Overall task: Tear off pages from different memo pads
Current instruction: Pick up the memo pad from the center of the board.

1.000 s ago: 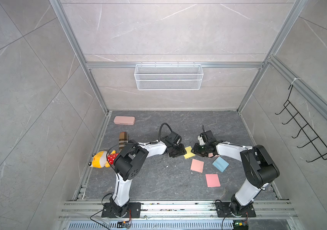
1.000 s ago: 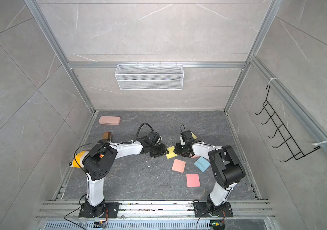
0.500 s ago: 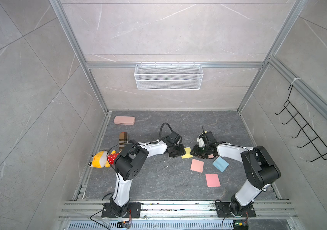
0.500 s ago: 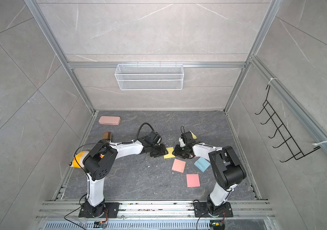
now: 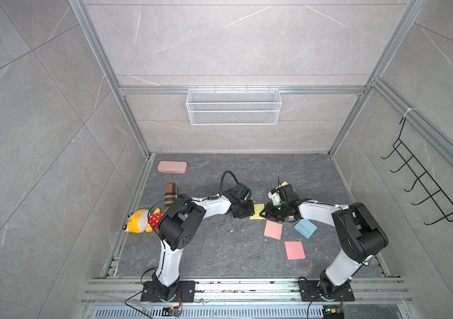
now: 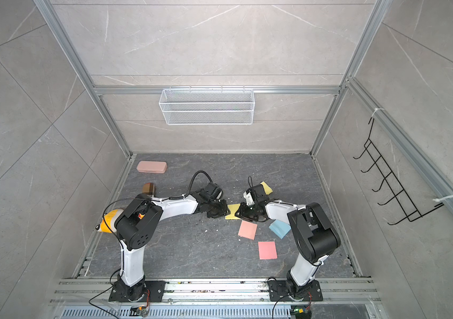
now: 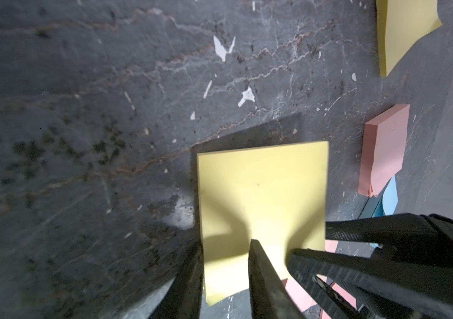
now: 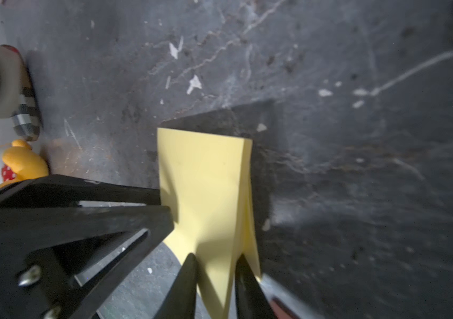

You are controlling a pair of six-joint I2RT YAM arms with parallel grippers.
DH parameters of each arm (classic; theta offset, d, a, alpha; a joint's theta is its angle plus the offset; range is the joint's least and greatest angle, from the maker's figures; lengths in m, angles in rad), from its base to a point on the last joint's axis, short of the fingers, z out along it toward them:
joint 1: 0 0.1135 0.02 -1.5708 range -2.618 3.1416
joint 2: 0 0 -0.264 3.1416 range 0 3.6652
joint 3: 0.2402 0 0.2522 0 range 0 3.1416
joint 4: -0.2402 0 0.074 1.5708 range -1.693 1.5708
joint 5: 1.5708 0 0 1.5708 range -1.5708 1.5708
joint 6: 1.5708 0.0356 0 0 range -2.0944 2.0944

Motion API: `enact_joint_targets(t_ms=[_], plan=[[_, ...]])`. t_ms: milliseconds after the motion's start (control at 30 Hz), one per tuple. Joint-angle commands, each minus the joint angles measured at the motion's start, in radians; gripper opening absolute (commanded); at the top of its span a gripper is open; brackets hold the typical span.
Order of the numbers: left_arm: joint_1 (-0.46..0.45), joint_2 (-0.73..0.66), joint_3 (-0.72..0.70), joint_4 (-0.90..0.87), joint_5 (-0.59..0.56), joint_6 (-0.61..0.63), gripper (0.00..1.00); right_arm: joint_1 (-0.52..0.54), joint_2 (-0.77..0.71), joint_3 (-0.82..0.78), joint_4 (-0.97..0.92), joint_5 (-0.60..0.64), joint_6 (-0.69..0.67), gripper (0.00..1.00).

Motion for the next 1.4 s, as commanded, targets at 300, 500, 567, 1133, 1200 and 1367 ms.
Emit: enact_joint_targets(t_ms=[300,500,567,1133,1200,1367], plan=[[-0.001,0.004,-0.043,-0.032,-0.002,0.009,0.26,0.002,-0.028,-0.019,0.011,-0.007,0.011,0.23],[0.001,-0.003,-0.044,-0.019,0.002,0.011,0.26,0.001,-0.036,-0.006,-0.015,0.014,0.002,0.41],[0.004,-0.004,-0.043,-0.020,0.003,0.014,0.25,0.000,-0.032,0.002,-0.015,0.010,0.000,0.41],[0.003,-0.008,-0.039,-0.007,0.008,0.018,0.25,-0.007,-0.054,-0.005,0.005,0.015,0.026,0.21],[0.009,-0.023,-0.048,0.004,0.011,0.018,0.25,-0.009,-0.061,-0.014,0.032,-0.004,0.042,0.16],[0.099,-0.136,-0.181,0.189,0.128,-0.023,0.30,-0.013,-0.084,-0.019,0.050,-0.066,0.064,0.08]])
